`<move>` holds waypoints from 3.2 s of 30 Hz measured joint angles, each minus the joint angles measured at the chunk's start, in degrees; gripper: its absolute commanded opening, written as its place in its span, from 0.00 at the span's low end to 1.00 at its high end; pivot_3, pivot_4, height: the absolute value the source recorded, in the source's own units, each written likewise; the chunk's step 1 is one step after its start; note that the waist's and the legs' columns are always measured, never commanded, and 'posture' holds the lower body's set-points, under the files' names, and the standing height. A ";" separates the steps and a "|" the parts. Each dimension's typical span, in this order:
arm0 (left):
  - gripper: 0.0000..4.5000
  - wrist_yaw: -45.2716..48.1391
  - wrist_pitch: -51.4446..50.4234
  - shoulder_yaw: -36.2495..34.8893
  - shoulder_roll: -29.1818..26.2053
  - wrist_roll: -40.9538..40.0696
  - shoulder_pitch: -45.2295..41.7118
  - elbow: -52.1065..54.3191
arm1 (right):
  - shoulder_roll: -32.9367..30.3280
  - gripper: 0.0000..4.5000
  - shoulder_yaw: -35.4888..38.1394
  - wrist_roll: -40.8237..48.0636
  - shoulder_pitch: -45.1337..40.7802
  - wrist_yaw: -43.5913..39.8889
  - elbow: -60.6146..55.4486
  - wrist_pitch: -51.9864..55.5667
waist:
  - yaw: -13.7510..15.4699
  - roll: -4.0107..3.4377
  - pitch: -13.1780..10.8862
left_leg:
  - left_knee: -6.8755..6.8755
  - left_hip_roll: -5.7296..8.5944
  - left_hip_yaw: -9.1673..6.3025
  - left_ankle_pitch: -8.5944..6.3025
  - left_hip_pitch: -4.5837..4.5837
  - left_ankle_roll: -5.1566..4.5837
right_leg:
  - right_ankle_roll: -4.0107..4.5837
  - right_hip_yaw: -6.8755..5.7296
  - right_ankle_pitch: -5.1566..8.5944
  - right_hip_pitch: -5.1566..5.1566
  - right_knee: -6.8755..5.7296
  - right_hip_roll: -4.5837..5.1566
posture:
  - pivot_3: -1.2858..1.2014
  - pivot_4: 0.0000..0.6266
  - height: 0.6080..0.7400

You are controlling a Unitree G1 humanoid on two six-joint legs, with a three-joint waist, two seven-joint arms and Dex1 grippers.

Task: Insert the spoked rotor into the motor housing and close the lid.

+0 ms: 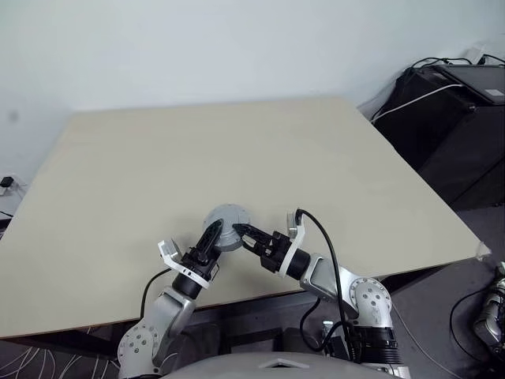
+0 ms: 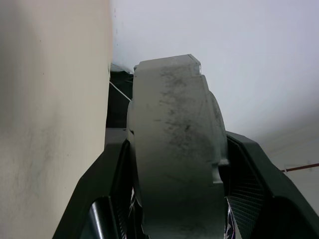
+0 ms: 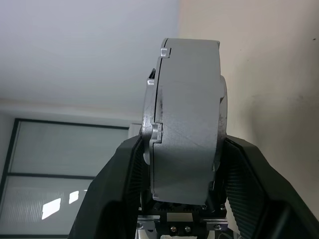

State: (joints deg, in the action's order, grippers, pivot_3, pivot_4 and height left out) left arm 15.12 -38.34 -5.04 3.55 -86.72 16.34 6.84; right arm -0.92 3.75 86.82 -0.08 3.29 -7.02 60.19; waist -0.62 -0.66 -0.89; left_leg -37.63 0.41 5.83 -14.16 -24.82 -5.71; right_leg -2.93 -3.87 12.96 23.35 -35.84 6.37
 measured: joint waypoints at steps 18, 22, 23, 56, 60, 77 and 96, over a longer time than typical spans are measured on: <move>0.47 -2.13 5.08 -0.65 -0.02 3.07 0.29 0.30 | -6.67 1.00 -1.17 -10.73 1.73 -5.58 -7.74 -3.44 | 0.06 0.03 -0.01 | -0.10 -0.01 0.01 -0.01 0.00 -0.04 | -0.02 -0.08 -0.02 -0.04 -0.01 -0.01 | 0.52 0.00 1.00; 0.47 -2.66 5.59 -2.71 -0.28 3.38 -1.83 0.23 | -10.22 1.00 -3.20 -18.14 2.71 -8.69 -11.78 -6.27 | 0.26 0.05 -0.03 | -0.23 0.00 0.01 -0.04 -0.05 -0.10 | -0.03 -0.13 -0.02 -0.06 -0.01 -0.01 | 0.52 0.00 1.00; 0.47 -2.66 5.72 -3.31 -0.34 3.44 -2.48 0.20 | -11.28 1.00 -3.68 -20.21 3.08 -9.63 -12.60 -7.16 | 0.26 0.06 -0.03 | -0.24 0.01 0.01 -0.05 -0.05 -0.11 | -0.04 -0.13 -0.03 -0.08 -0.01 -0.01 | 0.52 0.00 1.00; 0.47 -3.14 13.38 -22.53 -9.33 27.20 -35.52 -38.17 | -20.88 1.00 -16.65 -73.48 15.94 -33.52 -6.44 -57.51 | 1.67 0.87 -0.17 | -0.51 -0.01 0.00 0.15 0.18 0.23 | -0.22 -0.21 -0.21 -0.43 -0.01 -0.05 | 0.52 0.00 1.00; 0.47 -3.06 15.28 -23.76 -9.33 30.44 -38.99 -43.63 | -20.02 1.00 -16.62 -73.87 16.59 -33.32 -6.00 -57.51 | 1.62 0.88 -0.17 | -0.52 -0.02 -0.01 0.15 0.18 0.23 | -0.22 -0.21 -0.21 -0.42 -0.02 -0.04 | 0.52 0.00 1.00; 0.99 -2.40 11.03 -25.27 -11.02 36.50 -40.32 -43.63 | -18.67 1.00 -16.15 -76.03 16.83 -32.91 -5.70 -56.96 | 0.97 0.85 0.12 | -0.49 -0.03 -0.01 0.05 0.37 0.07 | -0.22 -0.11 -0.26 -0.51 -0.10 0.07 | 0.52 0.00 1.00; 0.99 11.20 4.74 -5.32 -19.01 49.27 -4.75 -2.38 | -17.18 1.00 -16.44 -75.29 14.61 -34.51 -5.30 -52.52 | 0.12 0.31 0.57 | 0.13 0.01 0.18 0.09 0.69 0.20 | -0.12 0.28 -0.20 -0.50 -0.07 0.14 | 0.52 0.00 1.00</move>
State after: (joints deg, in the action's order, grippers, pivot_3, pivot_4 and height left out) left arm 26.31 -33.59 -10.36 -15.46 -37.45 11.59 4.46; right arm -18.09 -12.69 11.53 14.53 -31.22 -12.31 7.67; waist -0.49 -0.35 -0.32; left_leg -37.50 0.41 6.02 -14.07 -24.13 -5.51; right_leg -3.06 -3.59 12.75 22.85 -35.92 6.50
